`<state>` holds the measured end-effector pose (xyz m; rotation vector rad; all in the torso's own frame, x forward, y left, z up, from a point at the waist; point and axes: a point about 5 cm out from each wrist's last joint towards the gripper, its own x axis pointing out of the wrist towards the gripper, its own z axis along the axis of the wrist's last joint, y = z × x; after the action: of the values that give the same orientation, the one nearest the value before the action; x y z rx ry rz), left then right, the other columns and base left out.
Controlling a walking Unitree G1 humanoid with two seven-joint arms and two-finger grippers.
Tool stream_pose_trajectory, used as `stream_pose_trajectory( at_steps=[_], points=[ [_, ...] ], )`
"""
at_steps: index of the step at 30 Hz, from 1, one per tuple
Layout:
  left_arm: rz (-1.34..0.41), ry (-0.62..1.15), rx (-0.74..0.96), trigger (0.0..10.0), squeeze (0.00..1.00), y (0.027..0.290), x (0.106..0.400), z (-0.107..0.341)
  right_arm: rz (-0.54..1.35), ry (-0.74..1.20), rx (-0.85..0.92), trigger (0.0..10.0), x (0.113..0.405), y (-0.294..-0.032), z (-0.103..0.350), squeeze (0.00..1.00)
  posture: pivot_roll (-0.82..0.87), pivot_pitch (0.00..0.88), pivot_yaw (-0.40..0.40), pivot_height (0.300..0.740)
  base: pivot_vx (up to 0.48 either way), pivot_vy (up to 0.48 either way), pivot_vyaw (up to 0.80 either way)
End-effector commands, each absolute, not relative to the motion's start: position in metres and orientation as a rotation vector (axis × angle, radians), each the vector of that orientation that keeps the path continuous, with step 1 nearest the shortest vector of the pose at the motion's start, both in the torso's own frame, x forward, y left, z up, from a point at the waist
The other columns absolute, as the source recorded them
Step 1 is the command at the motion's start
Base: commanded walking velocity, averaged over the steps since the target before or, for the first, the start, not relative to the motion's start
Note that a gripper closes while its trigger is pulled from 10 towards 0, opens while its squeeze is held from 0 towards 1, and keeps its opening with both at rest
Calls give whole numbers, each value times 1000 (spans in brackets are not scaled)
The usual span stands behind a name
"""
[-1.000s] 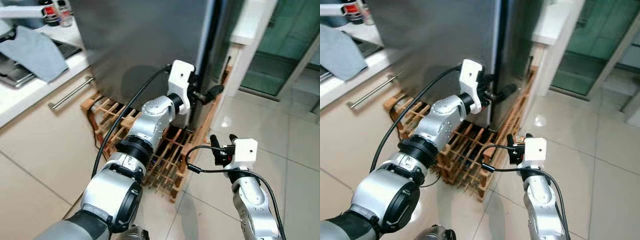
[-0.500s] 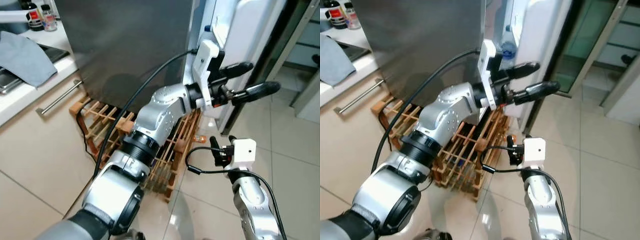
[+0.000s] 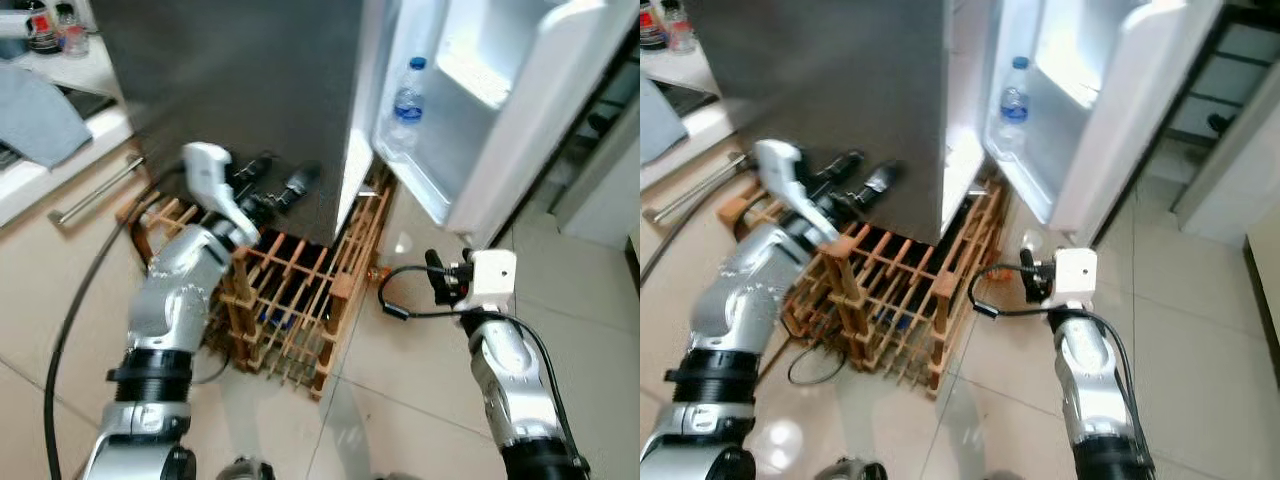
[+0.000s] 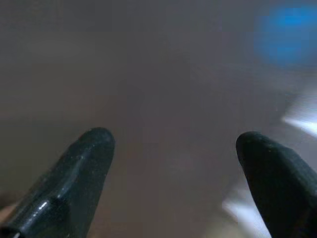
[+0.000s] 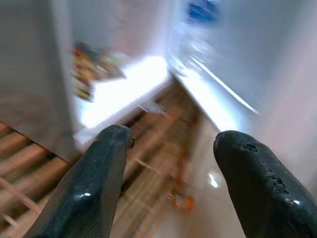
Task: Restocking fridge
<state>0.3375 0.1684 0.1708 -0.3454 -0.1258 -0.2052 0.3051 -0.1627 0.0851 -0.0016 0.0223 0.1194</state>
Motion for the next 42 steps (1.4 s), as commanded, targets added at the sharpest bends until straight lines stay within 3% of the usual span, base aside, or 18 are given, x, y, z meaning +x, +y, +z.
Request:
stream_pose_trajectory(
  at_steps=[1, 4, 16, 23, 26, 33, 42],
  points=[
    [-73, -57, -300, 10000, 0, 177, 333, 153, 133, 15, -1, 10000, 309, -162, 88, 0, 48, 0, -90, 740, 0, 0, 675],
    [-189, -49, -230, 10000, 0, 149, 319, 151, 172, 14, 41, 10000, 319, -157, 91, 0, 75, 0, -102, 740, 0, 0, 675],
    [-222, -114, -145, 10000, 0, 119, 331, 162, 141, -49, 246, 10000, 331, -142, 108, 0, -6, 0, -67, 740, 0, 0, 647],
    [-66, -84, -154, 10000, 0, 125, 327, 151, 266, -64, 163, 10000, 332, -132, 113, 0, 16, 0, -107, 740, 256, 0, 567],
    [-8, 28, -112, 10000, 0, 122, 322, 129, 268, -54, 180, 10000, 332, -131, 112, 0, 45, 0, -116, 740, 320, 0, 542],
    [40, 21, -66, 10000, 0, 132, 328, 133, 270, -11, 122, 10000, 336, -124, 106, 0, 67, 0, -105, 740, 0, 0, 172],
    [4, -23, -7, 10000, 0, 124, 330, 141, 278, -32, 123, 10000, 338, -121, 109, 0, 69, 0, -98, 740, 0, 0, 580]
  ],
)
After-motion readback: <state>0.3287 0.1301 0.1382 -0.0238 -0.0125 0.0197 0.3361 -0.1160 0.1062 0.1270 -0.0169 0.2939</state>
